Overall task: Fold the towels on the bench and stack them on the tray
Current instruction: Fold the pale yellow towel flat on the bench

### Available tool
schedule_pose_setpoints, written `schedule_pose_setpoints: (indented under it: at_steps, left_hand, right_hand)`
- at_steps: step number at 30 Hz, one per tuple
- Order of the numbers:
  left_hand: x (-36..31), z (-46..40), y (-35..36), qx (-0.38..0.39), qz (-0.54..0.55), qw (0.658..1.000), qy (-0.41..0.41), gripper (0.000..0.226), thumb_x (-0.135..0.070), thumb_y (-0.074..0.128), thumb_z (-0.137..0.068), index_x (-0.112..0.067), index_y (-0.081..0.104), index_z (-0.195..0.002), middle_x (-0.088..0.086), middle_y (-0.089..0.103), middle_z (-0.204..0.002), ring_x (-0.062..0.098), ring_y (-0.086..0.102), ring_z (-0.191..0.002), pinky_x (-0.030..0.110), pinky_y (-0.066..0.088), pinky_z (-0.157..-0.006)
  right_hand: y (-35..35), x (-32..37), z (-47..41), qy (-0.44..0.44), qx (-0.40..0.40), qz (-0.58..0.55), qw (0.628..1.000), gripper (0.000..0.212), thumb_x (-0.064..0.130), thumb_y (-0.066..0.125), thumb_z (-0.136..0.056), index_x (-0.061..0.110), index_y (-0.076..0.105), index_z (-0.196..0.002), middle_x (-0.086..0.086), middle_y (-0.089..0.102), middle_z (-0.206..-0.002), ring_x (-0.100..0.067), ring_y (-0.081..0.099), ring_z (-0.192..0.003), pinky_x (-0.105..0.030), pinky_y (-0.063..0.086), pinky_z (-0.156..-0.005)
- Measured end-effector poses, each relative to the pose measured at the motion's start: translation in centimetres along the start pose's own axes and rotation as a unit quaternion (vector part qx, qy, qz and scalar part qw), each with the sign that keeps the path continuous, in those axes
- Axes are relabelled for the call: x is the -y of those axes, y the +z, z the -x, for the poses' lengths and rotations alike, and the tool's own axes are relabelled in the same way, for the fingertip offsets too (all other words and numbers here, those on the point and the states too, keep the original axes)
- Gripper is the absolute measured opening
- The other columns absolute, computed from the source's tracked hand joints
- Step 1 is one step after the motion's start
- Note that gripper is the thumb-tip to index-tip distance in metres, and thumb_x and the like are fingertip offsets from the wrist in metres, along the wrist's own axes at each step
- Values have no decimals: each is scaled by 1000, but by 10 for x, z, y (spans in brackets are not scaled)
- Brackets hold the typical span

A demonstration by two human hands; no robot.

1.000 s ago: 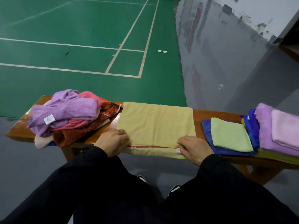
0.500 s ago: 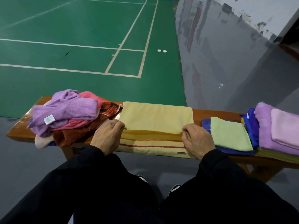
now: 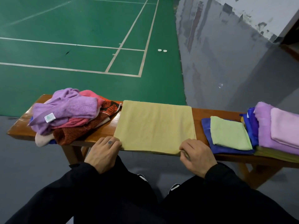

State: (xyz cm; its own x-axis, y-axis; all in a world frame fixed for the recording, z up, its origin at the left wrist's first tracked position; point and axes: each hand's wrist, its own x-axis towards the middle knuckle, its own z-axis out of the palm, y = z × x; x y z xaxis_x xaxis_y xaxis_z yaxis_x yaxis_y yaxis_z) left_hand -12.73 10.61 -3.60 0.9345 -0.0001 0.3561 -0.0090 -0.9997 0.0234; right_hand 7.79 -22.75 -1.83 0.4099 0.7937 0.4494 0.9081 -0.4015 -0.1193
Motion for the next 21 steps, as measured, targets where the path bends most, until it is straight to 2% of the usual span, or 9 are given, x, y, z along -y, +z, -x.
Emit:
schedule_pose_setpoints:
  at_steps: [4,8,11,13,16,17,19,21]
  left_hand:
    - [4,6,3,42,-17,999,-12,21,-29,48,-92,-18,63,-102,3,64,-109,29,63,-99,39,50,-81]
    - [0,5,-2,51,-11,998,-25,27,-46,57,-92,-20,66,-98,1,62,-108,27,61,-99,41,48,-82]
    - [1,-9,0,18,16,992,-121,34,-47,55,-91,-17,67,-101,6,63,-105,30,59,-94,43,49,-80]
    - [7,-30,6,23,53,975,-216,42,-41,48,-89,-8,66,-108,16,64,-108,39,61,-100,47,51,-88]
    - [14,-69,18,89,121,925,-351,43,-33,51,-91,0,62,-117,28,61,-123,45,54,-122,48,43,-104]
    - [14,-81,22,101,131,911,-379,42,-31,55,-92,-1,59,-122,27,61,-125,43,53,-121,47,42,-104]
    - [12,-104,22,94,165,879,-437,44,-31,63,-92,-3,56,-125,22,62,-122,40,56,-116,44,43,-98]
    - [8,-122,20,103,222,825,-510,43,-33,69,-91,-3,56,-119,18,63,-115,40,59,-111,39,45,-88]
  right_hand:
    - [15,2,5,-7,45,23,999,5,24,62,-86,19,62,-87,3,58,-87,-19,54,-71,-34,47,-62]
    - [18,4,4,4,62,53,997,12,32,67,-82,21,63,-86,4,58,-88,-18,53,-72,-32,44,-65]
    - [16,5,-5,57,14,68,996,18,34,60,-88,18,68,-91,1,62,-89,-20,57,-74,-35,47,-66]
    - [17,1,-19,164,21,64,984,26,33,57,-93,17,69,-108,-3,65,-103,-23,60,-87,-38,52,-75]
    - [23,-15,-44,391,102,-2,915,52,42,57,-98,18,49,-143,-8,50,-141,-28,52,-125,-43,48,-104]
    - [24,-19,-52,436,117,-26,892,57,45,57,-97,19,44,-145,-10,47,-146,-31,50,-128,-46,46,-107]
    - [26,-26,-68,494,115,-67,859,60,45,60,-94,17,42,-143,-14,52,-141,-36,53,-123,-48,48,-102]
    - [21,-31,-83,555,103,-142,813,63,37,65,-94,13,40,-146,-13,54,-138,-36,56,-121,-46,48,-99]
